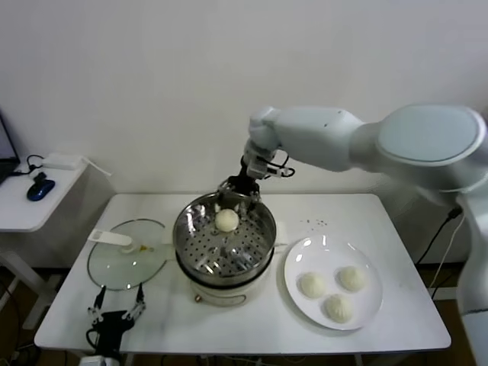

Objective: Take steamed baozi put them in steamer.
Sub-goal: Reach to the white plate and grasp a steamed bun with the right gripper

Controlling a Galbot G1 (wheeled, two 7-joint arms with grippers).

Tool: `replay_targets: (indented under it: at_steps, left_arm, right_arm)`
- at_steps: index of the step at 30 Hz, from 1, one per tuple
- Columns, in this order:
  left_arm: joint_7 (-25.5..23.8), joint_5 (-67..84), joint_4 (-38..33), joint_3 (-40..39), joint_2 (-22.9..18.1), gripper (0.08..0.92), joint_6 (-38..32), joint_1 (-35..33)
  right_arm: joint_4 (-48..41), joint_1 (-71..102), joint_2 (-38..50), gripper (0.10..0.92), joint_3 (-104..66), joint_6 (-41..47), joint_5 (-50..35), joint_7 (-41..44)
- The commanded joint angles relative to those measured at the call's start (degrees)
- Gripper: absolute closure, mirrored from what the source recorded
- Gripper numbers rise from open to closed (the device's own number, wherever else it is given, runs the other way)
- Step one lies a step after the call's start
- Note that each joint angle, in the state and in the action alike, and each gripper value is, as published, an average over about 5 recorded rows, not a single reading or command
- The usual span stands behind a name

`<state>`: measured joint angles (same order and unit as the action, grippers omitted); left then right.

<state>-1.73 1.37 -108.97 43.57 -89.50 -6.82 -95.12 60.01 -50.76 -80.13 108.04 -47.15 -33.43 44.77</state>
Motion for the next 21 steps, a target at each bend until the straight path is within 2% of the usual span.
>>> replay_targets:
  at_steps: [1,6,21]
  left_arm:
    - [0.0,0.0,0.0,0.0,0.2,0.177,0.0,-0.1]
    - [0.0,0.1,0.1,0.1,0.5,0.177,0.0,-0.1]
    - [0.0,0.2,0.9,-0.3,0.6,0.177,-0.1,0.3]
  right_arm:
    - [17.3,-11.8,10.2,0.203,9.8,45.9,-24.4,2.0]
    - [23.6,-15.1,15.9,0.203,13.7,58.1,-25.3,2.1]
    - [35.2,-16.1,24.2,0.203,18.4,64.3,-25.3,4.0]
